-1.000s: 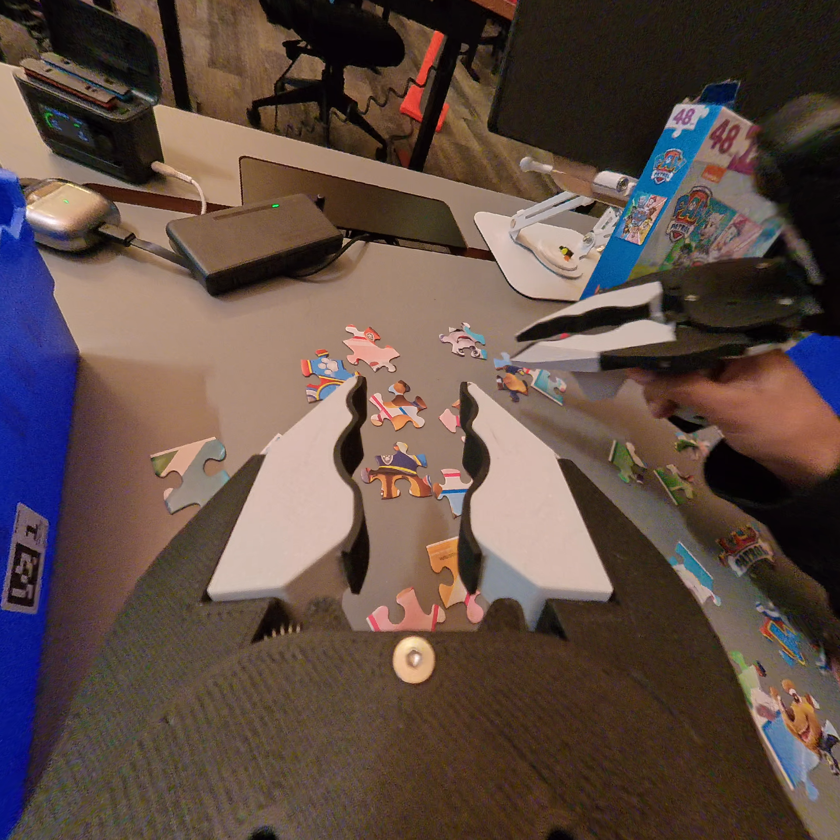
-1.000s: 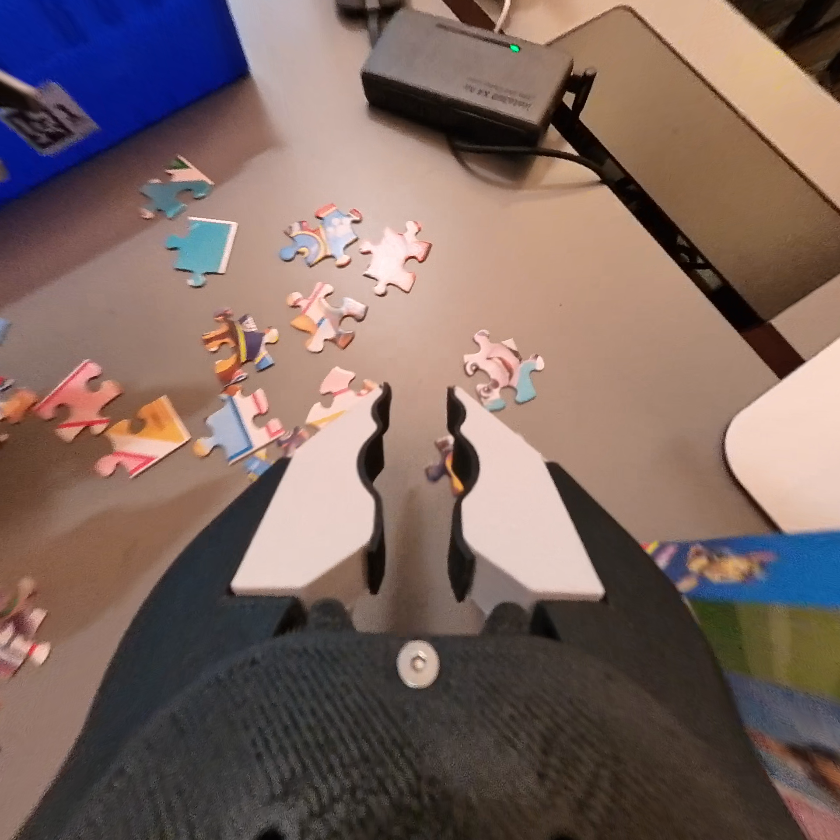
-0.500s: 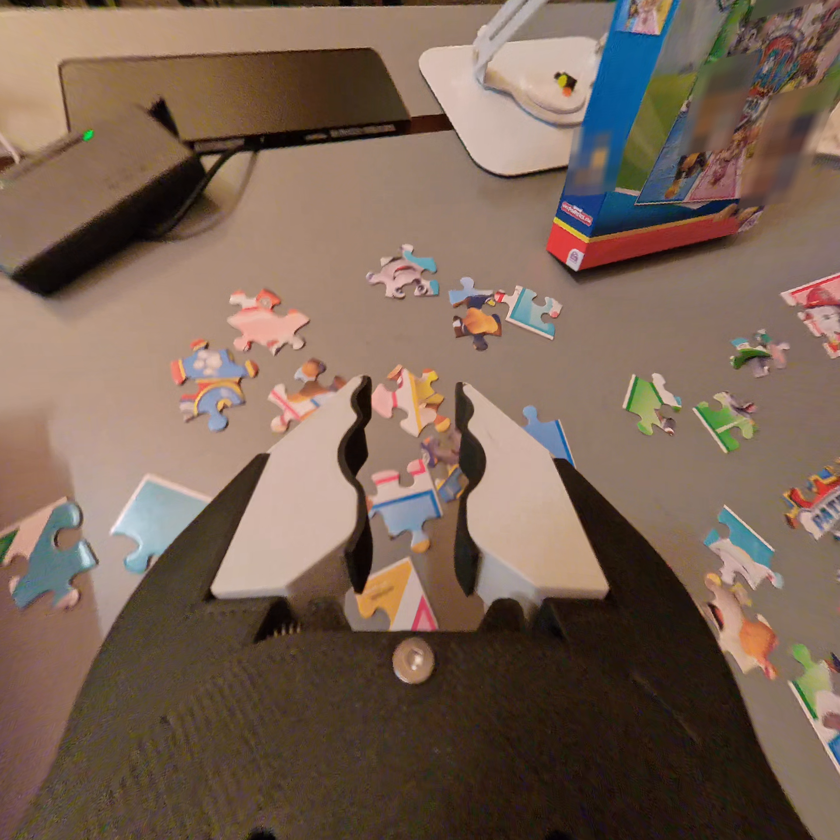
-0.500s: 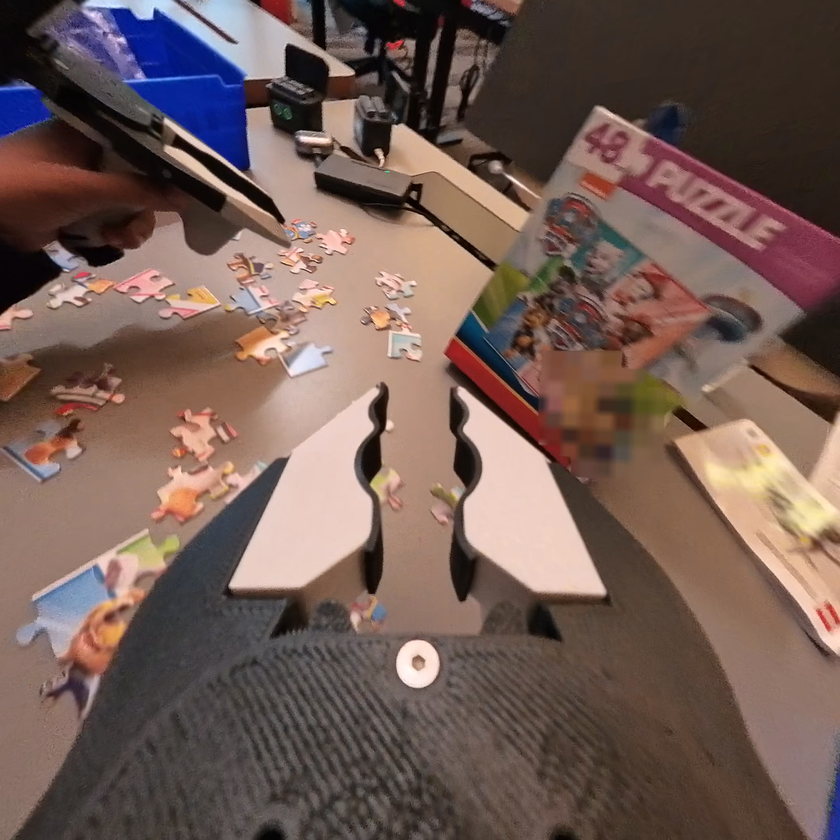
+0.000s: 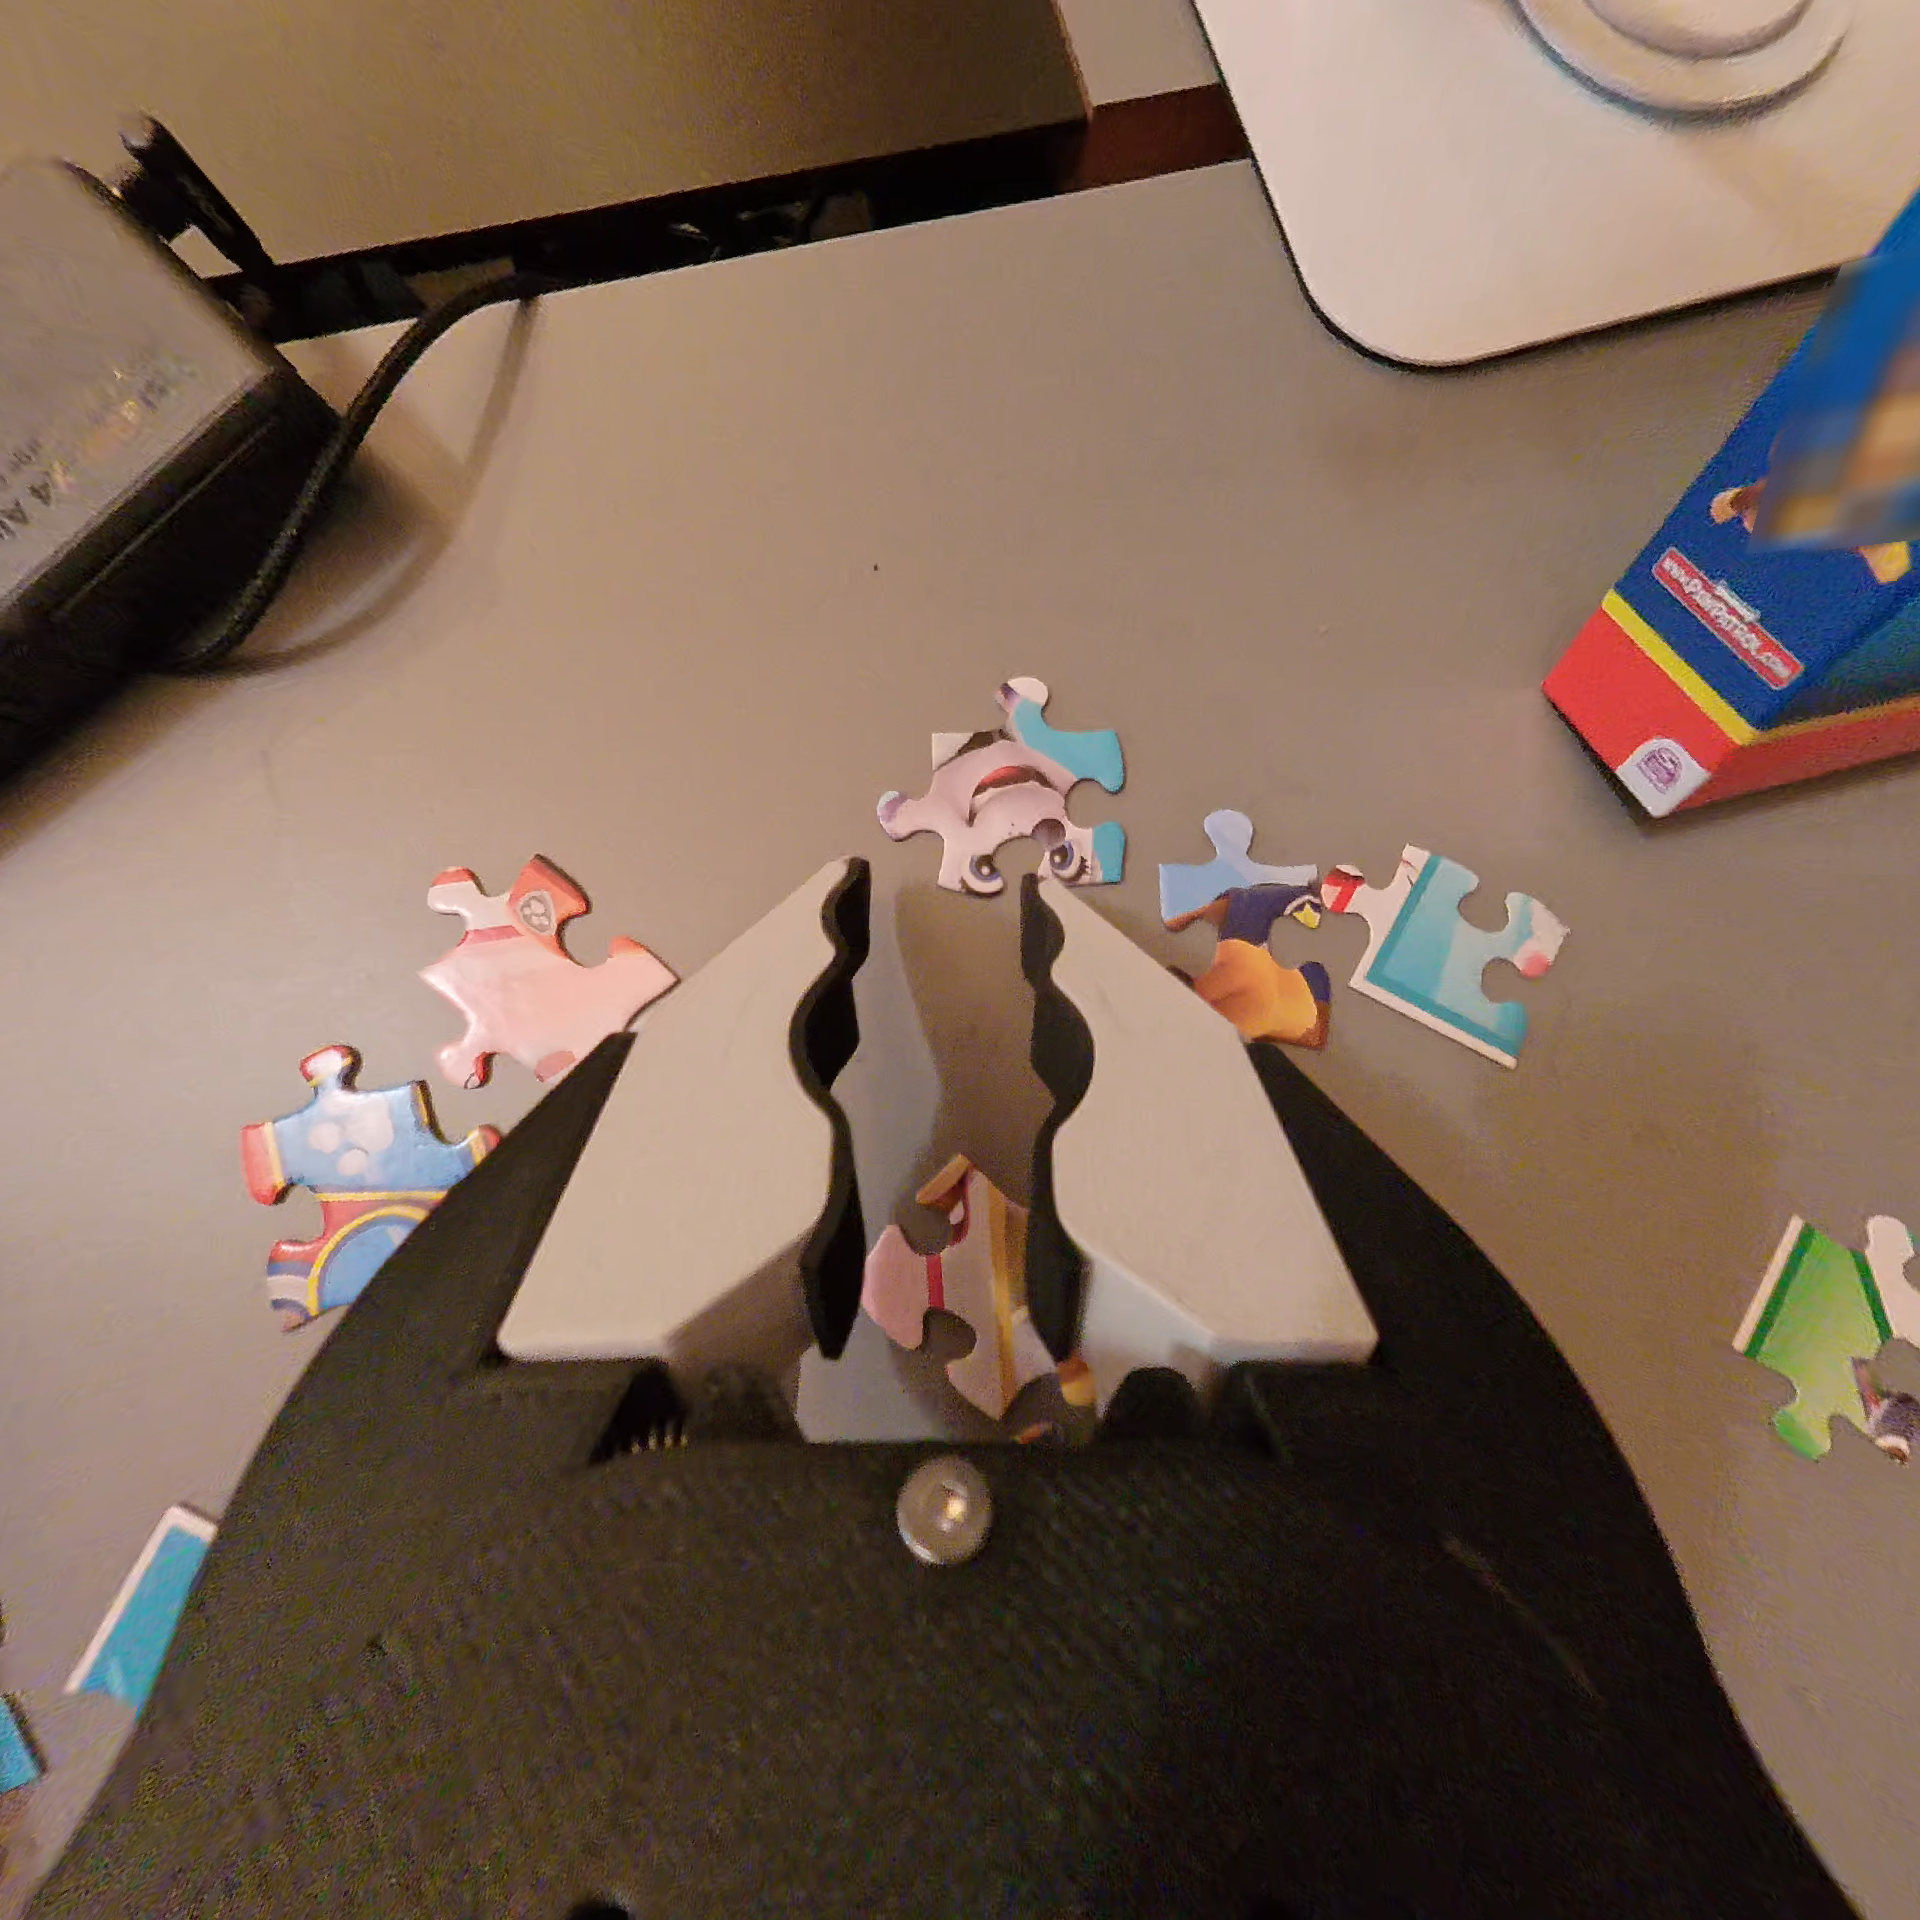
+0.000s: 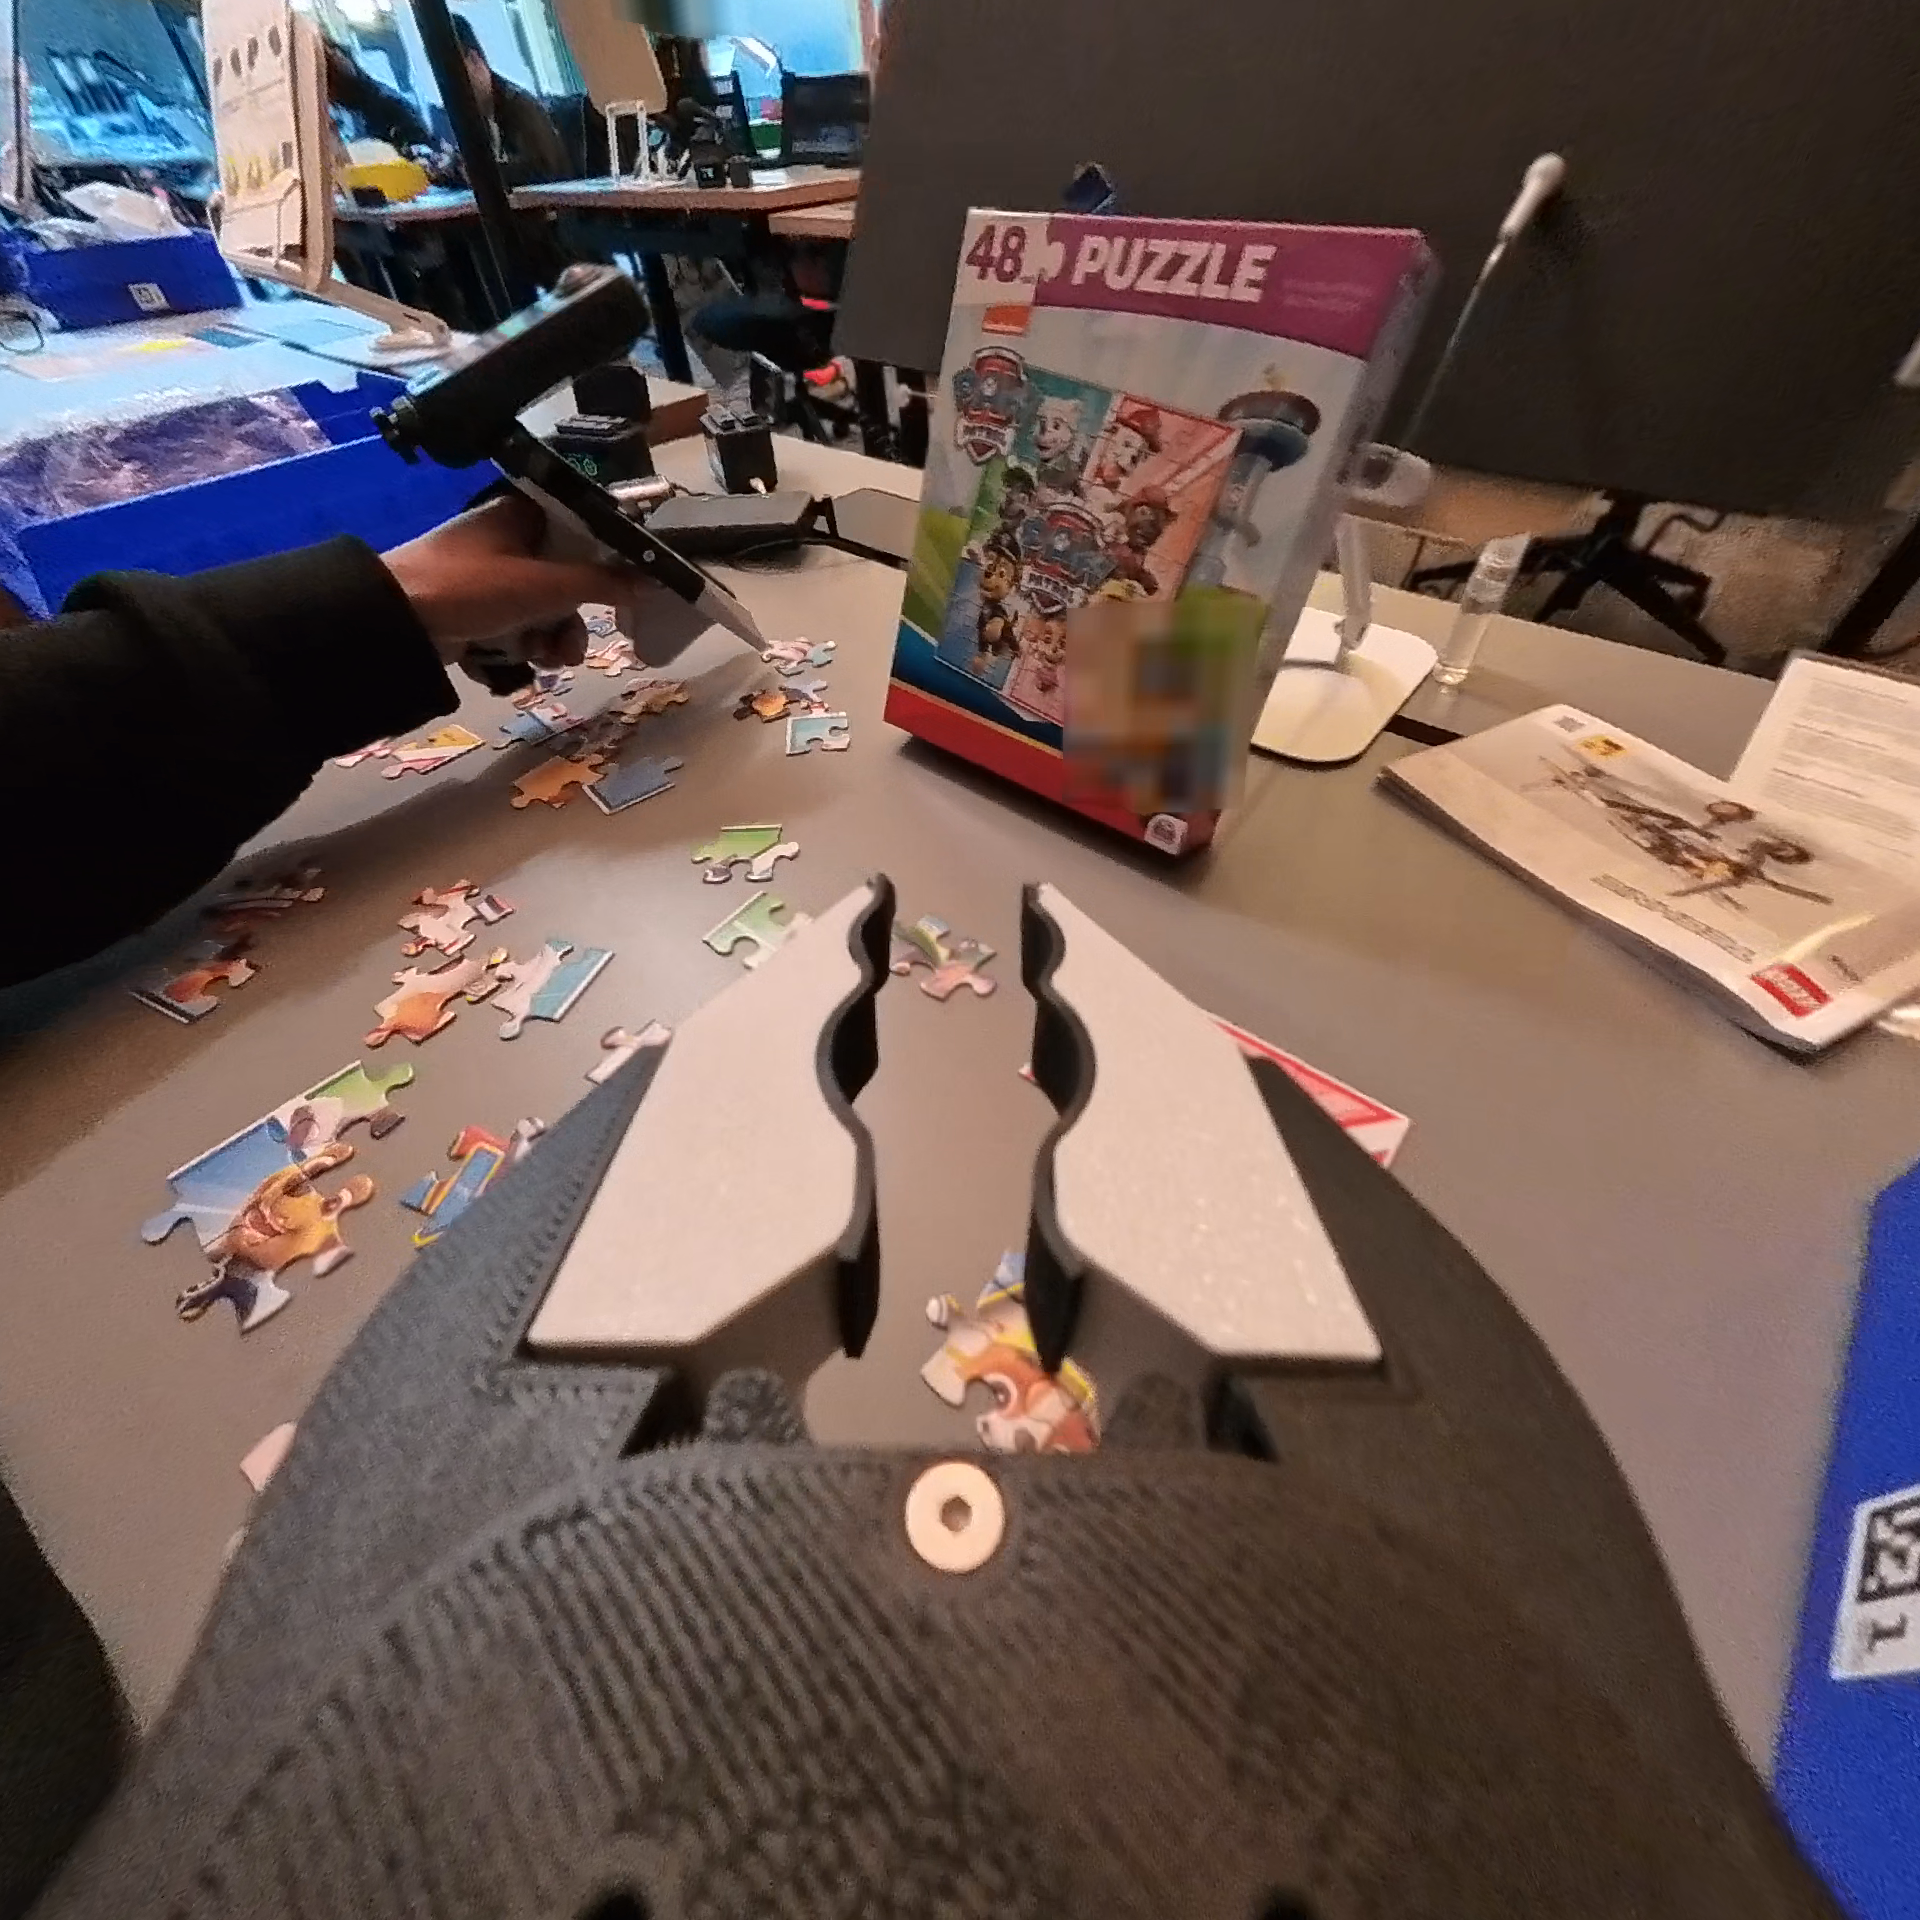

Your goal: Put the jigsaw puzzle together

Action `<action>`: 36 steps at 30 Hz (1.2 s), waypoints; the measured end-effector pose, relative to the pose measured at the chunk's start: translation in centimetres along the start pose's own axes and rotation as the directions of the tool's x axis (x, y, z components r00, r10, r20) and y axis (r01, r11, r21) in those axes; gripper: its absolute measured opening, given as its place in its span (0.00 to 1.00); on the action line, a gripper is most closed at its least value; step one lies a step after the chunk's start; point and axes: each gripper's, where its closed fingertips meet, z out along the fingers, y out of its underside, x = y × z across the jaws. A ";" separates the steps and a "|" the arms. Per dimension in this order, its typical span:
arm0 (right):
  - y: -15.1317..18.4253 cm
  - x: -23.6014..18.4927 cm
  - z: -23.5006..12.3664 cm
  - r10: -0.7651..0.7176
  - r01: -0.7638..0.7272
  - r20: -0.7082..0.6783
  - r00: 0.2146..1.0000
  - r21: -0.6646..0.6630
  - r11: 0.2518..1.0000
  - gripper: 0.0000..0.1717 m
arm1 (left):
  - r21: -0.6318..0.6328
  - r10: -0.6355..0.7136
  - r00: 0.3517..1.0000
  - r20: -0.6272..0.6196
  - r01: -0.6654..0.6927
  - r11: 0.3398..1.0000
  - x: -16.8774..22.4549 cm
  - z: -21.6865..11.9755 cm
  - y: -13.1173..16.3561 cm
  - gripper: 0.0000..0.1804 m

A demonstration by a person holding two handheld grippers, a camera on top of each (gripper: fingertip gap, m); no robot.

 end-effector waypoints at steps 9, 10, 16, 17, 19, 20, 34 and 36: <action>0.6 1.8 0.8 0.069 -0.071 0.058 0.996 0.031 0.997 0.13 | -0.025 0.011 0.999 0.041 -0.010 1.000 -0.3 1.4 0.2 0.13; 0.6 1.9 1.0 0.066 -0.067 0.059 0.996 0.029 0.997 0.14 | -0.030 0.018 0.999 0.051 -0.017 0.999 -0.4 1.4 0.2 0.09; 1.0 2.3 2.0 0.054 -0.055 0.056 0.997 0.015 0.998 0.14 | -0.049 0.057 0.997 0.048 -0.055 0.997 -0.4 1.4 0.1 0.05; 1.0 2.4 2.0 0.057 -0.057 0.056 0.997 0.013 0.998 0.14 | -0.047 0.057 0.997 0.043 -0.055 0.997 -0.4 1.4 0.1 0.05; 1.0 2.6 2.1 0.059 -0.060 0.052 0.997 0.010 0.998 0.14 | -0.039 0.041 0.999 0.022 -0.040 0.998 -0.2 1.1 0.2 0.04; 1.0 2.7 2.1 0.059 -0.059 0.048 0.997 0.009 0.998 0.14 | -0.030 0.030 1.000 0.010 -0.029 0.999 -0.1 1.0 0.1 0.03; 1.0 2.4 2.4 0.039 -0.039 0.041 0.998 -0.008 0.999 0.14 | 0.020 -0.010 0.999 -0.036 0.010 1.000 0.7 1.2 -0.7 0.36; 1.1 2.6 2.2 0.043 -0.043 0.034 0.998 -0.009 0.999 0.14 | -0.020 0.035 0.999 0.000 -0.035 0.999 0.6 1.8 -0.2 0.35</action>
